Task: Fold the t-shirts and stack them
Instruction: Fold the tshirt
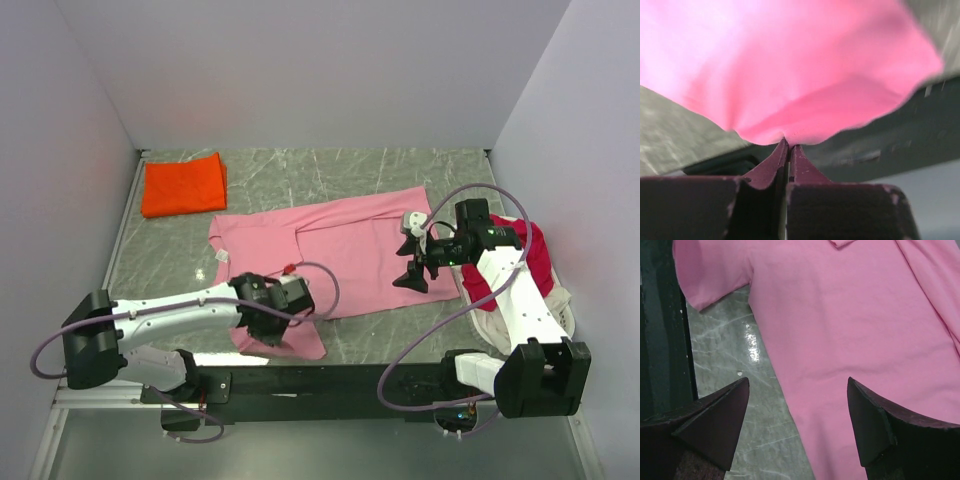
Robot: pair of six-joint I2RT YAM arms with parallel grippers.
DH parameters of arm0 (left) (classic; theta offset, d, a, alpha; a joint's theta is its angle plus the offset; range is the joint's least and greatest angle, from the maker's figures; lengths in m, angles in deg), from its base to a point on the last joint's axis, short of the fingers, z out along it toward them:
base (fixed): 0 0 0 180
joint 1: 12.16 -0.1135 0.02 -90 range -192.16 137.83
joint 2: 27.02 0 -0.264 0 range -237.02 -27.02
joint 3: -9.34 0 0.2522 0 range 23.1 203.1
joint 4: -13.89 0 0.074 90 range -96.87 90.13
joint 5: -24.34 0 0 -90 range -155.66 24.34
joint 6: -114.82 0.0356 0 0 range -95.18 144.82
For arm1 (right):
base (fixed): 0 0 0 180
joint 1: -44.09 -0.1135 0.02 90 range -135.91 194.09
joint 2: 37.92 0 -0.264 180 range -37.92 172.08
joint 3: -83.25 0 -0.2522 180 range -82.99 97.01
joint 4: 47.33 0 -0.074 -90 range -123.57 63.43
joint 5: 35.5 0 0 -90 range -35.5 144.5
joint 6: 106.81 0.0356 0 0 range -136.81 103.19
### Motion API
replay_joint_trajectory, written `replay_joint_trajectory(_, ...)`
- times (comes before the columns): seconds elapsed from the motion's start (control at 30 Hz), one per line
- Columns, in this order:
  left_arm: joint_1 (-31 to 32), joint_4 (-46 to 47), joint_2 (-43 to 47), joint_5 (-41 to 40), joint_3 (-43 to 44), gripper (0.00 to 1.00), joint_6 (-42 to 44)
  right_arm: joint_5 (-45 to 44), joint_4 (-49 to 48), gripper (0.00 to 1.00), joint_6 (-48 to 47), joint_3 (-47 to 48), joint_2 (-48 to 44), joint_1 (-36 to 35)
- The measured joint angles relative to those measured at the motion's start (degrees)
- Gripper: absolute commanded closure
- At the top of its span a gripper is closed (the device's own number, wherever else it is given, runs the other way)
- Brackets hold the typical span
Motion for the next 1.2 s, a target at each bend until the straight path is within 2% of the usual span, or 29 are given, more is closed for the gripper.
replay_joint_trajectory(0.2,-11.69,0.92,0.26,-4.02,5.62,0.99,5.16,-3.61,-0.46,0.15,1.31,0.15,0.00,0.02)
replay_joint_trajectory(0.3,-14.71,1.64,0.28,-5.73,8.13,1.00,7.41,-7.98,-0.28,0.15,0.48,0.87,0.00,0.02)
replay_joint_trajectory(0.43,-16.15,2.36,1.46,-7.28,9.31,0.99,9.07,-15.78,2.80,0.15,-8.50,1.14,0.13,0.55)
replay_joint_trajectory(0.6,-17.07,2.19,5.60,-8.13,9.68,0.99,9.46,-26.77,4.92,0.23,-22.43,-1.16,2.03,2.93)
replay_joint_trajectory(0.73,-17.22,2.32,9.18,-7.96,10.56,0.99,9.49,-33.22,5.42,0.29,-29.31,-4.04,5.31,3.08)
replay_joint_trajectory(0.9,-17.31,2.67,10.78,-6.80,10.69,0.99,9.68,-40.81,0.83,0.35,-30.38,-8.94,5.73,-1.01)
replay_joint_trajectory(1.2,-17.33,2.91,11.93,-5.51,10.67,0.99,10.56,-54.82,-9.57,0.46,-25.55,-14.08,8.48,-8.24)
